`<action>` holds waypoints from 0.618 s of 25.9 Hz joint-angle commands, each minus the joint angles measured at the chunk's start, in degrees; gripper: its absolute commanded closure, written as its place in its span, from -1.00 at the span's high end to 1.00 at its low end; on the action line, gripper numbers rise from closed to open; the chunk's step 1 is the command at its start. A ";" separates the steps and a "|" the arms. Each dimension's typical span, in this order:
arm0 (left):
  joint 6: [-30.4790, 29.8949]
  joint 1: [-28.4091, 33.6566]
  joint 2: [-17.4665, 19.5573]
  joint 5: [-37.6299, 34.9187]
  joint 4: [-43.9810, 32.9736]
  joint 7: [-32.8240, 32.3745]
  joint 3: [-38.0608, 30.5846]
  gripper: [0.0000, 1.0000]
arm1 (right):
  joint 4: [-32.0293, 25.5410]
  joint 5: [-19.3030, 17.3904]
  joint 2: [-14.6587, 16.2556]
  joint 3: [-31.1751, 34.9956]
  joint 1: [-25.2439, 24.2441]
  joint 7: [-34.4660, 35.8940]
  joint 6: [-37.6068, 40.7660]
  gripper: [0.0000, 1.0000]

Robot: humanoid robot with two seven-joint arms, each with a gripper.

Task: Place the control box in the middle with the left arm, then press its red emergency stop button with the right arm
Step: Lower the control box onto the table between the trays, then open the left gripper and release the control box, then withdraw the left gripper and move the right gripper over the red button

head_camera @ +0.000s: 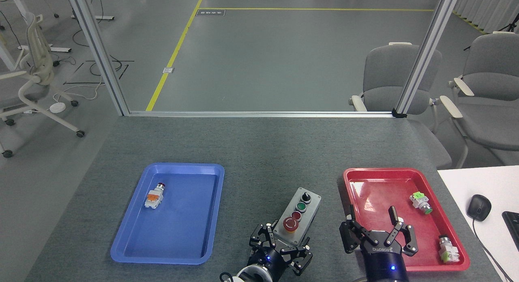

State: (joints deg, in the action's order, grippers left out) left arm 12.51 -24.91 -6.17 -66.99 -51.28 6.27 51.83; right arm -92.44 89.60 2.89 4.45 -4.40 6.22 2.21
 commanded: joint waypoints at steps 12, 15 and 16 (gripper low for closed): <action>-1.52 11.63 16.54 0.10 -22.98 -0.30 -5.43 0.98 | 0.51 0.05 -0.86 -0.59 -0.08 -0.16 2.44 -0.03; -2.40 15.24 21.37 0.19 -31.24 -0.30 -10.00 0.98 | 0.68 0.05 -0.86 -0.68 -0.17 -0.16 2.88 -0.25; -3.02 16.56 22.52 0.10 -33.70 -0.30 -12.02 0.98 | 0.68 0.13 -0.86 -0.68 -0.08 -0.07 3.41 -0.43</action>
State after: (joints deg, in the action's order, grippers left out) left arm 10.69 -11.77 12.25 -66.88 -77.62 5.94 44.22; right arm -91.91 89.65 2.03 3.81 -4.49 6.09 4.70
